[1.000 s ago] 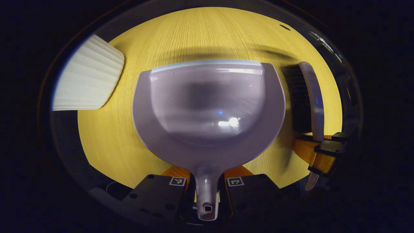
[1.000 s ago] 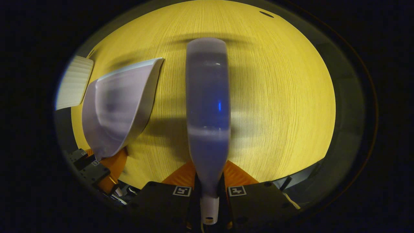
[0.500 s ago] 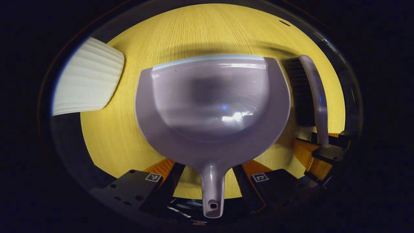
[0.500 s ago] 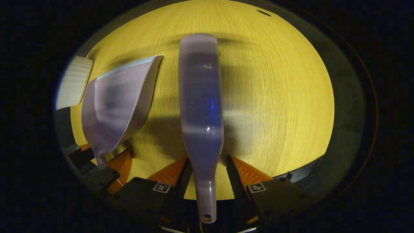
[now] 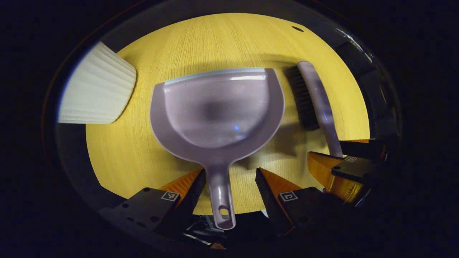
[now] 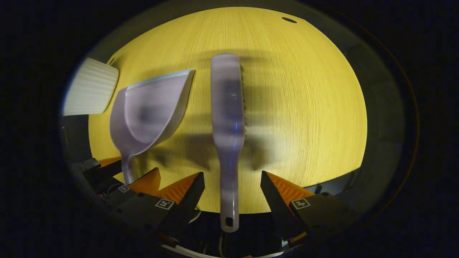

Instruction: Pick up the small broom and dustpan from the desktop, sweep the trash into the dustpan with the broom, and then empty the trash into the garbage bin.

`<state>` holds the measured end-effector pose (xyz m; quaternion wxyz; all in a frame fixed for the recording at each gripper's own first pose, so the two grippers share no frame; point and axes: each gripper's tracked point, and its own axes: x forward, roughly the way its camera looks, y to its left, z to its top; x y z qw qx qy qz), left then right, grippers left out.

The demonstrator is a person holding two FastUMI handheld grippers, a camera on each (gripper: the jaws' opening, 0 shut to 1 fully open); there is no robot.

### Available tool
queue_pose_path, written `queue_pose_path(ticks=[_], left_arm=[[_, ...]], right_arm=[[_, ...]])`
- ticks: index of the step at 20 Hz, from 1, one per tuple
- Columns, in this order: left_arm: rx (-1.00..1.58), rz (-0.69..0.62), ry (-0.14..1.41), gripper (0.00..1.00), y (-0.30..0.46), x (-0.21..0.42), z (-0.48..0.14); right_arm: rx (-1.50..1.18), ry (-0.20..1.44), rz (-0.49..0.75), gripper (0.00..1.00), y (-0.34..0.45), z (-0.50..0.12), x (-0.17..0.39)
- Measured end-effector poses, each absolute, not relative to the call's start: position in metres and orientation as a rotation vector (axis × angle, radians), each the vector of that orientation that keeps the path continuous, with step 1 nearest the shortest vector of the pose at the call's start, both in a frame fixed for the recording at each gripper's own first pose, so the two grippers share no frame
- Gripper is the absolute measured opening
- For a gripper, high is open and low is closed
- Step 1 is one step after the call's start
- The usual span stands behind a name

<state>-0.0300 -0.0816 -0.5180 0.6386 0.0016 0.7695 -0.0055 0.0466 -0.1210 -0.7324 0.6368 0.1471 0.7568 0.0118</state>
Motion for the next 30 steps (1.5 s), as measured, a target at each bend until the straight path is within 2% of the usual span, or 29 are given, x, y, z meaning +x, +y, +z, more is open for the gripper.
queue_pose_path(ticks=[3, 6, 12, 16, 20, 25, 29, 30], left_arm=[[0.152, -0.024, 1.636, 0.84, -0.065, -0.020, -0.484], [0.166, -0.038, 1.494, 0.84, -0.071, -0.014, -0.445], [0.119, -0.085, 1.138, 0.84, -0.088, -0.007, -0.353], [0.068, -0.081, 0.838, 0.83, -0.094, -0.010, -0.279], [0.111, -0.037, 0.592, 0.83, -0.098, -0.035, -0.255], [-0.007, 0.016, 0.419, 0.83, -0.082, -0.052, -0.260], [0.012, 0.107, 0.267, 0.81, -0.073, -0.069, -0.238], [0.001, 0.132, 0.243, 0.81, -0.074, -0.074, -0.232]], right_arm=[[0.399, 1.679, 0.043, 0.99, -0.129, -0.700, 0.051], [0.358, 1.559, 0.050, 0.99, -0.150, -0.659, 0.063], [0.317, 1.170, 0.059, 0.99, -0.161, -0.558, 0.094], [0.263, 0.811, 0.007, 0.98, -0.174, -0.507, 0.096], [0.134, 0.493, -0.032, 0.97, -0.182, -0.470, 0.080], [0.065, 0.278, -0.027, 0.97, -0.184, -0.450, 0.066], [0.040, 0.064, 0.009, 0.97, -0.193, -0.415, 0.055], [0.030, 0.056, 0.022, 0.97, -0.193, -0.412, 0.046]])
